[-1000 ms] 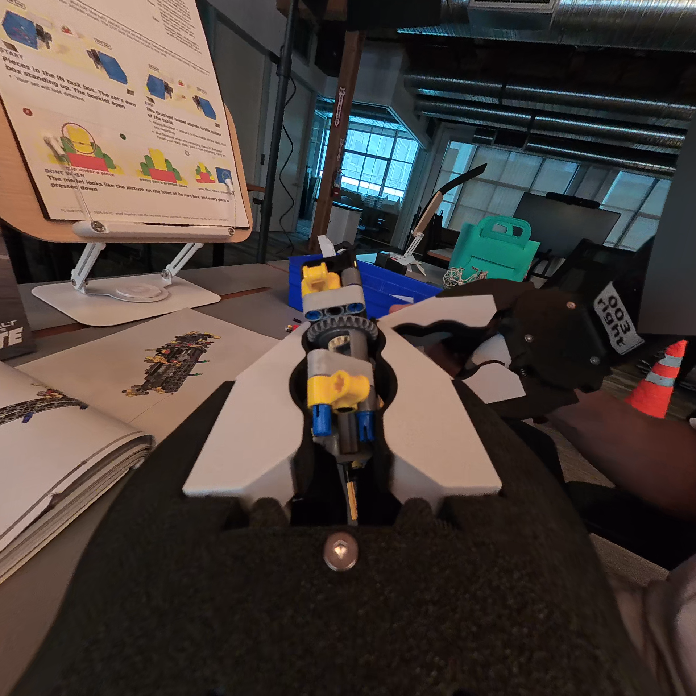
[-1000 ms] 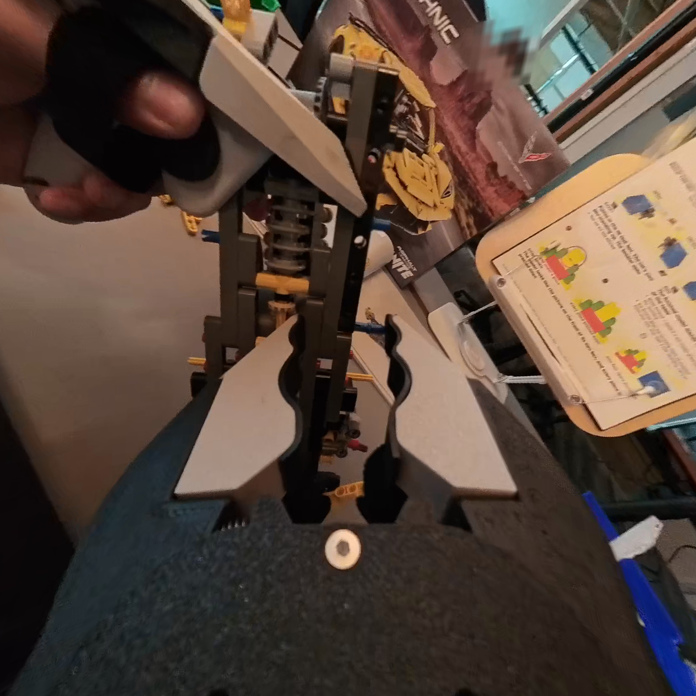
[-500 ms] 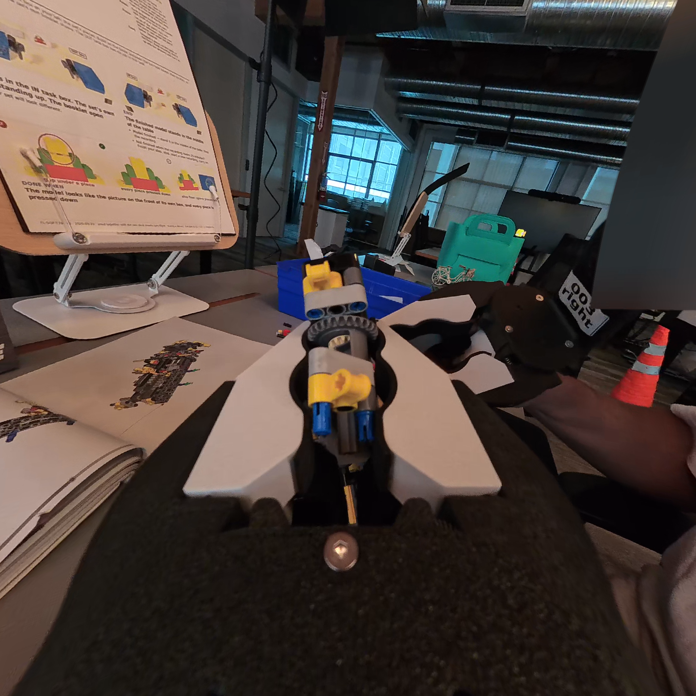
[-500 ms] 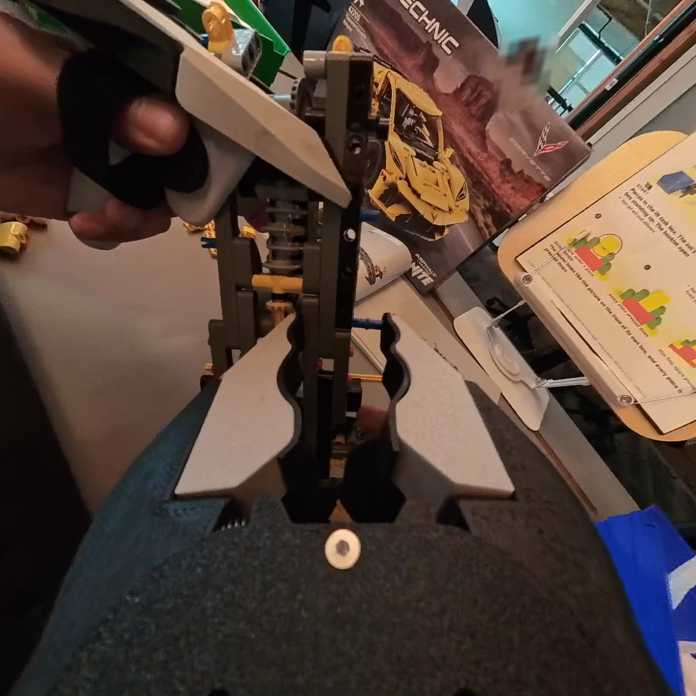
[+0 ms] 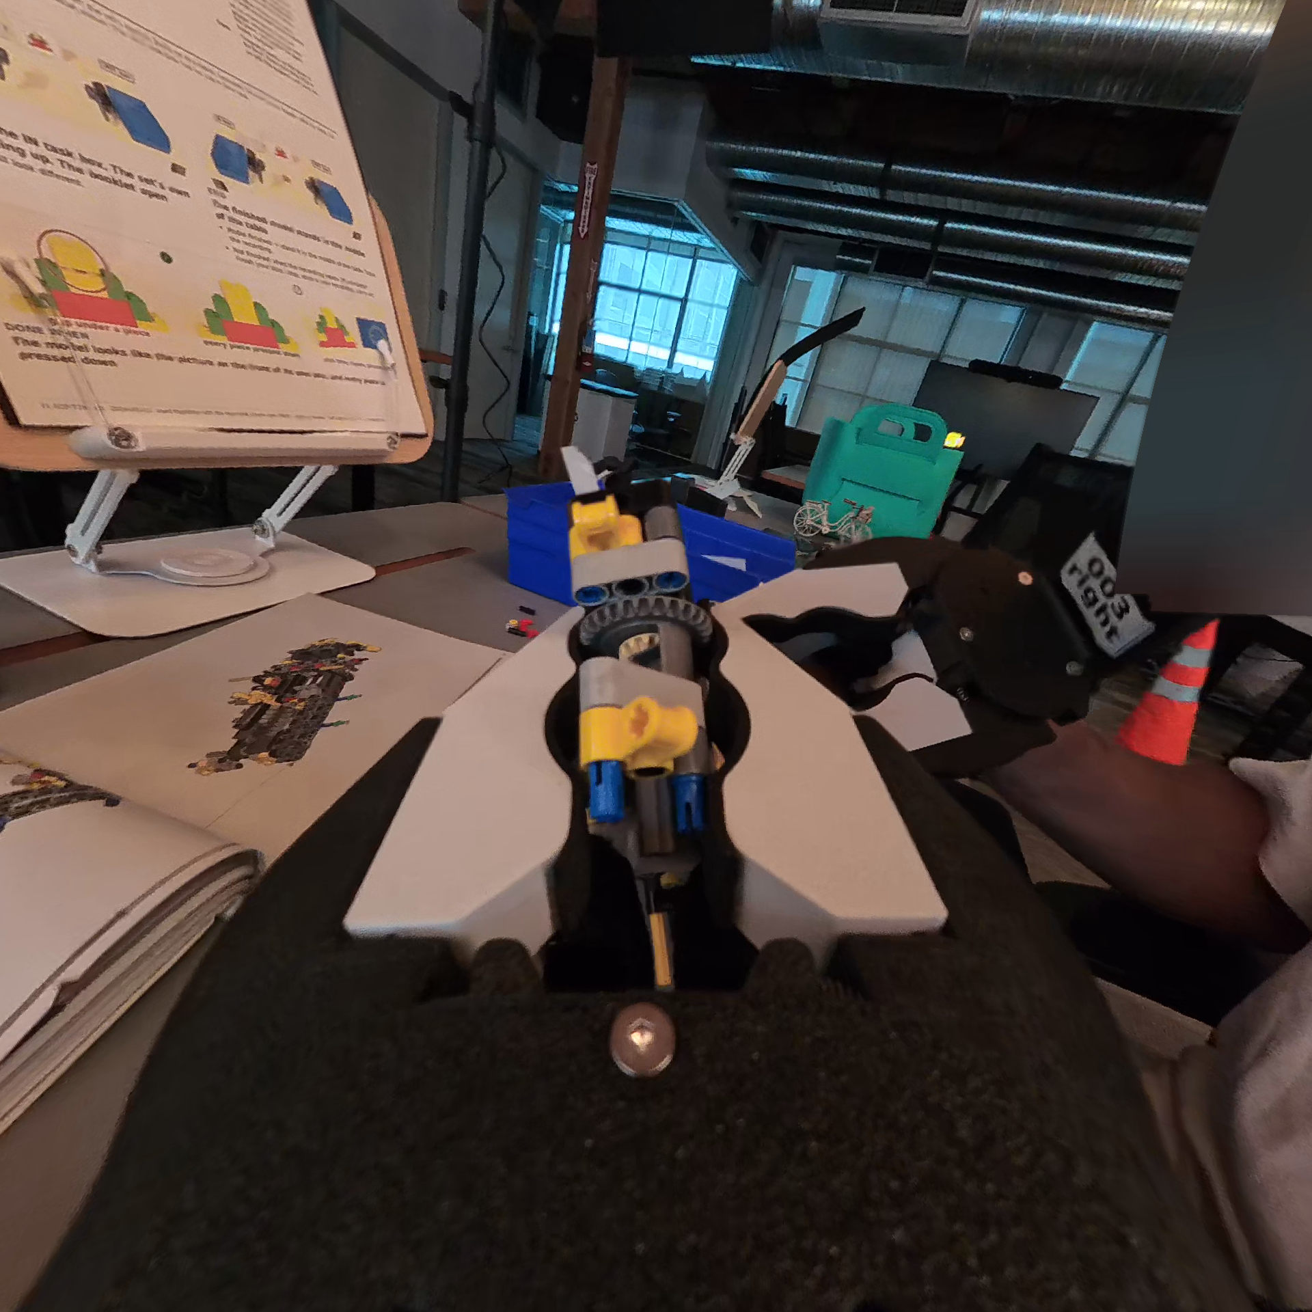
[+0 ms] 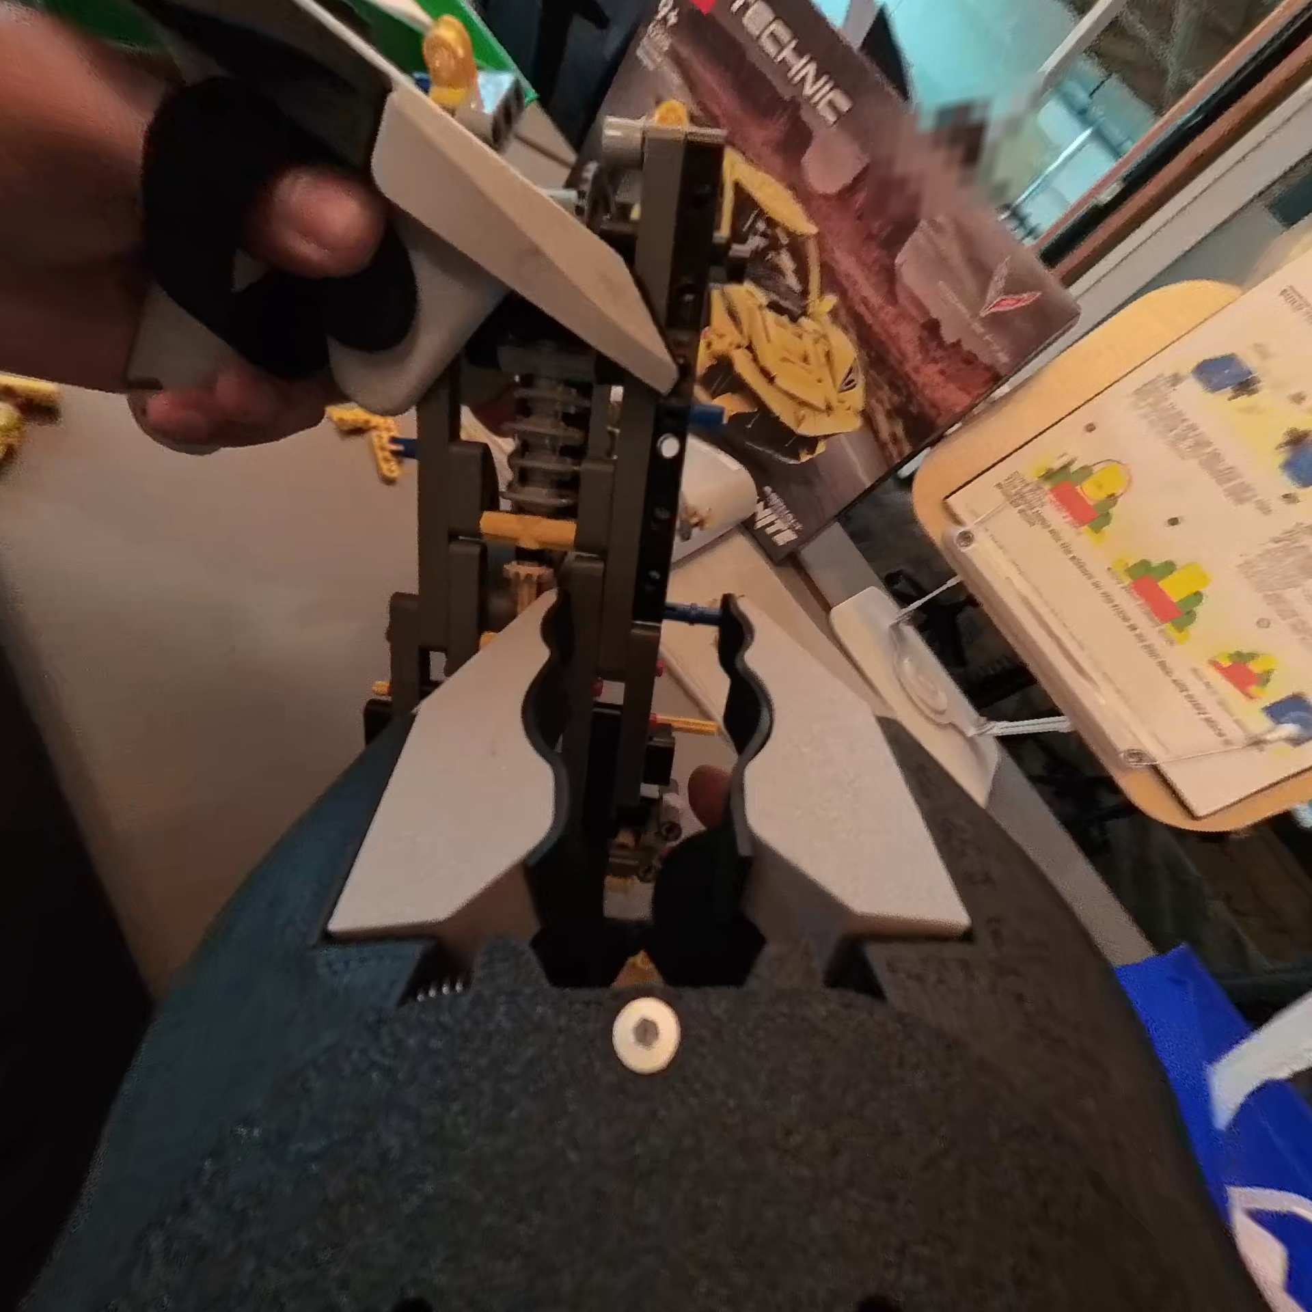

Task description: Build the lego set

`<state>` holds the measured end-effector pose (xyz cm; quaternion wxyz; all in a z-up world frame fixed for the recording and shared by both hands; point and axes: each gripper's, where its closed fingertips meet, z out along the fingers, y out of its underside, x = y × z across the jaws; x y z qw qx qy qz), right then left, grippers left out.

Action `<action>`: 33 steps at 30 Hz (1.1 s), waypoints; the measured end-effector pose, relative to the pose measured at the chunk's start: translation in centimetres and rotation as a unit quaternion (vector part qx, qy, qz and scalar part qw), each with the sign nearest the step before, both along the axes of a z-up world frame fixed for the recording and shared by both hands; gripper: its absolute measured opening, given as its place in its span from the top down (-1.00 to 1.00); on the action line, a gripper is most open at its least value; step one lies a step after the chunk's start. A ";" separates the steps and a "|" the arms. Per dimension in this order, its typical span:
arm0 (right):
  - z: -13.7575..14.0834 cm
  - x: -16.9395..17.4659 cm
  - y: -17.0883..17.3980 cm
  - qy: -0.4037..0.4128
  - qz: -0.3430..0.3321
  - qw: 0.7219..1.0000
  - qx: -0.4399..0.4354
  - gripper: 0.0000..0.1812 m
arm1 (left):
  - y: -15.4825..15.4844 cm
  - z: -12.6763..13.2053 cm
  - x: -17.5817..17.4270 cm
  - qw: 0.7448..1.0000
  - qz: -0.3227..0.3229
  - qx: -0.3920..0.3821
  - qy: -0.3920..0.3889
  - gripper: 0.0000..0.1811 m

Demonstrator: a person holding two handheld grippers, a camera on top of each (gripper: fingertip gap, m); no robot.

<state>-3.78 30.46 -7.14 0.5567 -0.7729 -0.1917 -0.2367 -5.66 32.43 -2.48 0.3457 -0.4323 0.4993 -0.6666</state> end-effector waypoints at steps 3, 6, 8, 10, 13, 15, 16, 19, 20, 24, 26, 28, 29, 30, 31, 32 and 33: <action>1.0 0.3 -0.2 -0.024 -0.024 0.999 0.030 0.55 | 0.0 0.5 -0.1 1.000 0.004 0.016 -0.023 0.66; 1.4 0.5 -0.2 -0.032 -0.042 0.998 0.047 0.55 | -0.2 0.7 -0.2 1.000 -0.016 0.008 -0.025 0.56; 1.2 0.6 -0.1 -0.017 -0.052 0.997 0.053 0.55 | 0.1 0.7 -0.3 1.000 -0.014 0.008 -0.023 0.52; 1.5 1.3 -0.3 0.008 -0.066 0.995 0.067 0.55 | 0.6 1.5 -0.7 0.999 -0.007 -0.008 -0.046 0.50; 2.2 2.6 -0.7 0.028 -0.090 0.992 0.087 0.55 | 1.5 1.8 -0.7 0.998 0.004 -0.027 -0.051 0.50; 2.8 3.3 -1.0 0.071 -0.107 0.986 0.110 0.55 | 1.3 0.6 -0.1 0.999 -0.003 -0.026 -0.027 0.49; 2.9 3.6 -1.1 0.104 -0.110 0.982 0.115 0.55 | 0.8 0.0 0.2 1.000 -0.013 -0.024 -0.016 0.47; 3.2 4.8 -1.2 0.210 -0.126 0.959 0.141 0.56 | -0.7 -2.0 1.0 0.999 -0.034 0.016 0.012 0.44; 3.2 5.1 -1.2 0.239 -0.129 0.951 0.147 0.56 | -1.2 -2.7 1.2 0.999 -0.039 0.024 0.025 0.44; 2.9 4.7 -0.8 0.272 -0.134 0.940 0.155 0.56 | -2.5 -4.6 2.1 0.996 -0.050 0.036 0.063 0.40; 2.9 3.9 -0.6 0.255 -0.135 0.944 0.160 0.56 | -2.0 -5.0 2.6 0.996 -0.034 0.028 0.078 0.32; 2.9 3.1 -0.3 0.252 -0.129 0.945 0.167 0.56 | -2.0 -5.2 2.7 0.995 -0.041 0.013 0.088 0.28; 2.9 2.7 -0.2 0.258 -0.124 0.943 0.168 0.56 | -2.4 -5.5 2.6 0.994 -0.054 0.010 0.095 0.28; 2.7 2.4 0.0 0.267 -0.121 0.941 0.167 0.56 | -2.9 -5.7 2.4 0.992 -0.076 0.009 0.101 0.33; 2.5 2.2 0.2 0.276 -0.120 0.940 0.163 0.55 | -3.3 -5.8 2.1 0.990 -0.095 0.008 0.105 0.41; 2.4 2.1 0.2 0.277 -0.116 0.940 0.162 0.55 | -3.4 -6.0 1.9 0.989 -0.103 0.007 0.108 0.41; 2.3 1.9 0.3 0.270 -0.110 0.944 0.156 0.55 | -3.3 -6.1 1.8 0.988 -0.106 0.008 0.109 0.42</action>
